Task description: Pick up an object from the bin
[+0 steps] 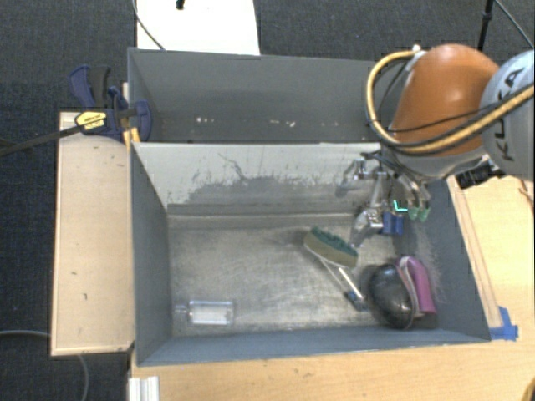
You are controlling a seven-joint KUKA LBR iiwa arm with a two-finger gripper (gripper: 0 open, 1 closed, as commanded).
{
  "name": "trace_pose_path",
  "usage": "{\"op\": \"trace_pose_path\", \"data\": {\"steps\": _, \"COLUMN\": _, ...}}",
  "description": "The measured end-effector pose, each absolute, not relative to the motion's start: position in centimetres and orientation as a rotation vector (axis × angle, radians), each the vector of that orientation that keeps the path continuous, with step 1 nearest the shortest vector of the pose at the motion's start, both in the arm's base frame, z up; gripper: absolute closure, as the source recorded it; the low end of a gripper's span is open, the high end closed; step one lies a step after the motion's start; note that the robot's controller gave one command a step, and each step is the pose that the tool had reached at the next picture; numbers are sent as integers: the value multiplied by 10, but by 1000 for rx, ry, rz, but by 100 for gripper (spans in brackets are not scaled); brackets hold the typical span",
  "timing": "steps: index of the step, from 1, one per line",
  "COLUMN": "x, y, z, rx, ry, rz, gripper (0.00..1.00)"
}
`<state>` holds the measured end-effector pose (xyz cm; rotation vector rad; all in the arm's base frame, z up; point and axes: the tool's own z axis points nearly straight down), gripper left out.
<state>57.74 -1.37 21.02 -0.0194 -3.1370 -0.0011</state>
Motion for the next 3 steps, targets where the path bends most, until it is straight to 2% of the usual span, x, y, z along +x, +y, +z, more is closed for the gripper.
{"op": "trace_pose_path", "data": {"steps": 1, "x": 589, "y": -65, "z": 73, "rx": 296, "ry": -3143, "rz": 10, "gripper": 0}}
{"op": "trace_pose_path", "data": {"steps": 2, "x": 581, "y": -12, "z": 85, "rx": 87, "ry": -3143, "rz": -3, "gripper": 0}}
{"op": "trace_pose_path", "data": {"steps": 3, "x": 589, "y": 8, "z": 92, "rx": 24, "ry": -3146, "rz": -2, "gripper": 0}}
